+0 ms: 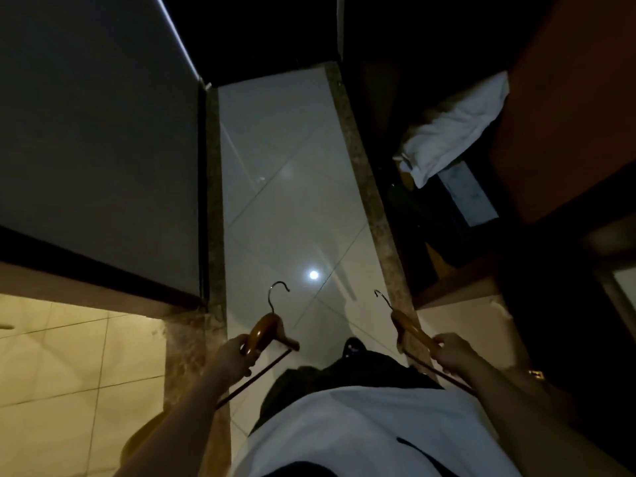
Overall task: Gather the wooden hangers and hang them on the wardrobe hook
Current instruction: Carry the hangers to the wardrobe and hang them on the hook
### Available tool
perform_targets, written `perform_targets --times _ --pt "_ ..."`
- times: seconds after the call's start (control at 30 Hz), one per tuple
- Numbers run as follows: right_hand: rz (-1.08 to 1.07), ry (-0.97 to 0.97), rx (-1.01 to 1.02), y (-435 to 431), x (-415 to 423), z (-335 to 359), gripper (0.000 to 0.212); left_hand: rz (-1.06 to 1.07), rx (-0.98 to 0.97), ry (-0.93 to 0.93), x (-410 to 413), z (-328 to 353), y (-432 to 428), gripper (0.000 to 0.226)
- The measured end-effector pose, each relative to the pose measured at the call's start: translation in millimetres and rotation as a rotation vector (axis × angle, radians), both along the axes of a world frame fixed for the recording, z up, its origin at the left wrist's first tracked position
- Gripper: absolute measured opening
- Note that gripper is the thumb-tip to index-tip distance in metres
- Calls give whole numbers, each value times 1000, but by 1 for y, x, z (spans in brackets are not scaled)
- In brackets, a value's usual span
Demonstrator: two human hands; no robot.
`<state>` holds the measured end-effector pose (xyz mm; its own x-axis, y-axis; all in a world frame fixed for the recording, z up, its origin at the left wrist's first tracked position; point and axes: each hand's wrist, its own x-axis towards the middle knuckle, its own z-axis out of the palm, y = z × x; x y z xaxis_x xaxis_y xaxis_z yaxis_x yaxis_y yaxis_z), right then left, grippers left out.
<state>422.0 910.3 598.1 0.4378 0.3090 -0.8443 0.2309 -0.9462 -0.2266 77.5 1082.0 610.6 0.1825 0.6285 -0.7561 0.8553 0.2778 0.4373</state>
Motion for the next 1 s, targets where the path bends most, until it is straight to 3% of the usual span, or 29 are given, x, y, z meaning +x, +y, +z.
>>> perform_targets --times 0.1,0.47,0.67,1.0 --pt "7 27 81 57 24 13 19 54 16 38 9 4 31 36" --pt "-20 55 194 241 85 15 20 106 29 110 30 -8 185 31" --pt "-176 74 129 288 95 6 35 -75 8 75 83 -9 300 38" --pt "-428 -13 -8 313 120 15 34 -481 62 -41 229 -1 448 42"
